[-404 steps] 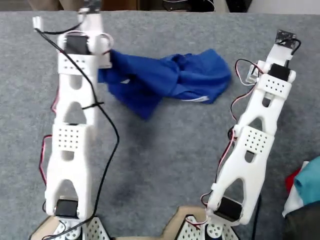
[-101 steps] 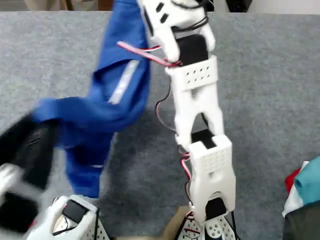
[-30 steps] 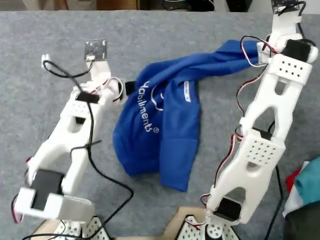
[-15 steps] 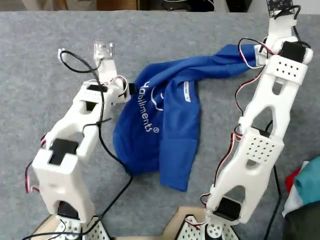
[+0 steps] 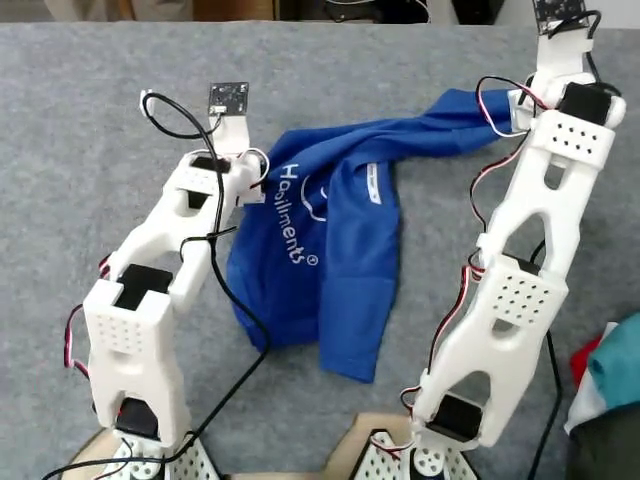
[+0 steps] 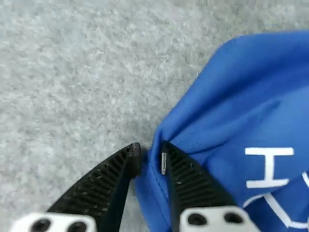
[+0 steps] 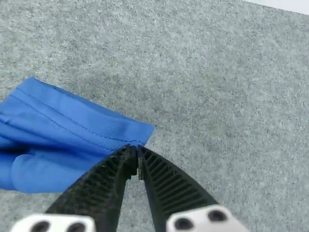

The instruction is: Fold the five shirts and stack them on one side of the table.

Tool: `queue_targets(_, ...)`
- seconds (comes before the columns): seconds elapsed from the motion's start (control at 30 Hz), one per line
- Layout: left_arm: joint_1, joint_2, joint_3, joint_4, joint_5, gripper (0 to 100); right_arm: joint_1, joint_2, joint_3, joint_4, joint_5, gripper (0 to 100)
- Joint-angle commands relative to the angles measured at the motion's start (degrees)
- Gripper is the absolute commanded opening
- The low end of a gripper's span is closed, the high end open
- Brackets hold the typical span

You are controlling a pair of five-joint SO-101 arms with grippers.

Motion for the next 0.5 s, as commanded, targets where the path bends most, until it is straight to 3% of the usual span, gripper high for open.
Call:
queue_targets(0.0, 0.09, -0.31, -4.04, 3.69, 0.00, 8, 1.19, -0.31, -1.45, -1.23, 0.09, 0.6)
queue_targets(0.07, -1.05, -0.31, -7.65, 5.71, 0.00, 2, 1.10, -0.31, -1.63, -1.14, 0.09, 0.6)
queue_targets(0.27, -6.77, -0.31, -23.21, 13.80, 6.68, 2, -0.92, -0.22, -6.11, 1.14, 0.26, 0.6)
queue_targets(0.47, -10.81, -0.22, -41.41, 29.10, 8.35, 2, -7.16, -0.13, -9.63, 3.69, 0.53, 0.6)
